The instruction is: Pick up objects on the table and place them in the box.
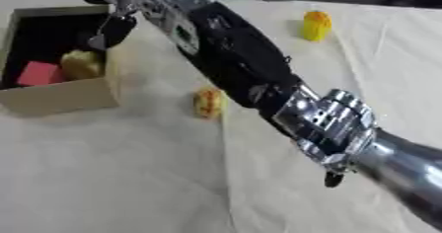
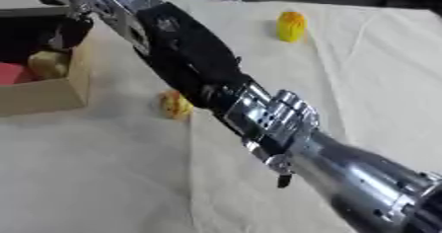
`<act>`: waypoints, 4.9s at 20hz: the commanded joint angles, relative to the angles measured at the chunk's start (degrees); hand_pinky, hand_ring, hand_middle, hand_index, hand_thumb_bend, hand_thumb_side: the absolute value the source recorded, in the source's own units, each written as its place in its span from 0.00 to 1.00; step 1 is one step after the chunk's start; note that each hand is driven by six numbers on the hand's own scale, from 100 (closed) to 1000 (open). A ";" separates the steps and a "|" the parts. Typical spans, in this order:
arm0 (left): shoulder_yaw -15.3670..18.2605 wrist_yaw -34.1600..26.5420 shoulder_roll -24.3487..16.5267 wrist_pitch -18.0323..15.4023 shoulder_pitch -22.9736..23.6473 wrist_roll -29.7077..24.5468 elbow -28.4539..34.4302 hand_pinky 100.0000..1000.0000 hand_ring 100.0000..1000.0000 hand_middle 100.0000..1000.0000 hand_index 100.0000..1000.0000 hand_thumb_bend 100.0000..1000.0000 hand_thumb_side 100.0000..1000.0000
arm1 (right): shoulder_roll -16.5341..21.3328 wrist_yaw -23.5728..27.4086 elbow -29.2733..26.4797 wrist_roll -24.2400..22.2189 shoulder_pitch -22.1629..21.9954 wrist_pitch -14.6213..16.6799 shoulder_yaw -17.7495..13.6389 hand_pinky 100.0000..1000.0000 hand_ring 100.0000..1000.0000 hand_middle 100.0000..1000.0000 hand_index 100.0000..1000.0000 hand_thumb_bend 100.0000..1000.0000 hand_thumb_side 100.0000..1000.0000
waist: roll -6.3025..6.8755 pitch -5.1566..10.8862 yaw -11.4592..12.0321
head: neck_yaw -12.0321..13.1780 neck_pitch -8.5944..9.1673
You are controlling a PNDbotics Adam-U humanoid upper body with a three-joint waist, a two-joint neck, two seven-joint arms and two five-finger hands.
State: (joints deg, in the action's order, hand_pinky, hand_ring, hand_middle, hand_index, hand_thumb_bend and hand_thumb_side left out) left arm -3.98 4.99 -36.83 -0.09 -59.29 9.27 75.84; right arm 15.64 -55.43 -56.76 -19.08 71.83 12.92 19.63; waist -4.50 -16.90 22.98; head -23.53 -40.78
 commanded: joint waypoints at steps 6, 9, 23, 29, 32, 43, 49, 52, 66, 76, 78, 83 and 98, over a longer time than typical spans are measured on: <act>1.25 0.52 -4.05 0.06 1.39 0.70 -1.44 0.80 0.75 0.73 0.90 0.65 0.78 | 15.96 5.86 -4.23 -1.31 -1.57 -3.61 -3.53 0.91 0.92 0.82 0.91 0.20 0.26 | 0.09 2.53 -3.02 | 4.23 -1.62; 1.24 0.85 -4.82 -0.03 1.87 0.69 -1.89 0.80 0.75 0.73 0.90 0.65 0.78 | 20.68 7.47 -5.17 -2.50 -3.62 -4.56 -4.18 0.91 0.93 0.83 0.90 0.23 0.26 | -0.16 2.61 -4.31 | 5.81 -1.99; 0.78 2.62 -6.79 -0.40 2.02 -0.20 -2.36 0.80 0.75 0.73 0.90 0.65 0.79 | 34.70 11.68 -7.77 -8.91 -13.77 -4.12 -5.31 0.92 0.96 0.86 0.90 0.22 0.39 | -2.00 0.59 -6.63 | 8.76 -1.42; 0.76 2.67 -7.06 -0.60 2.07 -0.37 -2.37 0.80 0.75 0.74 0.90 0.65 0.79 | 36.26 13.16 -8.60 -11.09 -15.46 -4.05 -6.07 0.93 0.98 0.89 0.92 0.26 0.36 | -2.21 -0.14 -6.13 | 8.04 0.41; 0.74 2.73 -7.18 -0.65 2.12 -0.50 -2.25 0.80 0.75 0.74 0.90 0.65 0.79 | 36.43 12.85 -8.08 -12.51 -15.91 -4.26 -6.21 0.93 0.98 0.90 0.93 0.28 0.36 | -2.15 -0.31 -5.96 | 7.37 1.30; 0.98 2.66 -7.55 -0.76 2.37 -0.50 -2.28 0.80 0.75 0.74 0.90 0.64 0.79 | 37.92 12.32 -5.46 -15.38 -18.79 -4.71 -7.86 0.94 1.00 0.91 0.94 0.33 0.36 | -1.79 -0.87 -6.35 | 7.02 2.72; 1.10 2.59 -7.73 -0.77 2.47 -0.44 -2.22 0.80 0.75 0.74 0.90 0.64 0.79 | 38.15 11.29 -3.84 -14.10 -19.23 -5.63 -9.34 0.94 1.00 0.91 0.94 0.32 0.35 | -1.74 -1.59 -5.88 | 7.15 2.98; 1.11 2.56 -7.71 -0.80 2.49 -0.43 -2.18 0.80 0.75 0.74 0.90 0.64 0.79 | 38.13 10.92 -3.28 -13.26 -19.11 -6.06 -9.91 0.94 0.99 0.91 0.94 0.31 0.35 | -1.69 -2.12 -5.85 | 7.26 3.11; 1.59 2.21 -8.02 -0.93 2.65 0.07 -1.26 0.80 0.75 0.74 0.90 0.64 0.79 | 37.72 6.38 1.70 -9.80 -18.49 -8.65 -13.00 0.93 0.99 0.91 0.94 0.34 0.33 | -1.20 -5.02 -5.90 | 6.49 4.84; 1.72 2.13 -8.02 -0.87 2.64 0.14 -1.05 0.80 0.76 0.74 0.90 0.63 0.79 | 36.87 6.54 2.62 -6.80 -18.12 -9.31 -13.85 0.92 0.96 0.87 0.94 0.26 0.30 | -1.08 -6.28 -5.13 | 5.44 5.76; 1.70 2.13 -7.99 -0.88 2.58 0.13 -1.04 0.80 0.76 0.74 0.90 0.63 0.79 | 36.85 7.33 2.25 -5.94 -17.92 -9.56 -13.93 0.92 0.95 0.86 0.93 0.24 0.28 | -1.08 -6.36 -5.10 | 5.49 5.74; 1.53 2.24 -7.80 -0.96 2.15 -0.05 -0.94 0.80 0.76 0.74 0.90 0.63 0.79 | 36.71 6.95 2.95 -3.23 -17.61 -11.81 -14.33 0.91 0.94 0.84 0.92 0.18 0.22 | -1.21 -6.74 -4.78 | 5.08 6.44; 1.51 2.31 -7.64 -0.94 1.84 -0.23 -0.60 0.80 0.76 0.75 0.90 0.62 0.79 | 35.47 6.09 3.54 0.02 -17.29 -10.59 -14.19 0.85 0.78 0.51 0.65 0.15 0.00 | -1.32 -7.67 -4.10 | 4.46 7.09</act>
State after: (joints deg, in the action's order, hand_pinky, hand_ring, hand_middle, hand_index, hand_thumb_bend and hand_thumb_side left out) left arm -3.25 7.21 -42.42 -0.96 -56.49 9.13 74.19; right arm 49.68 -49.72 -52.36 -19.73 53.89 2.14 5.95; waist -6.16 -25.83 18.79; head -18.85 -34.22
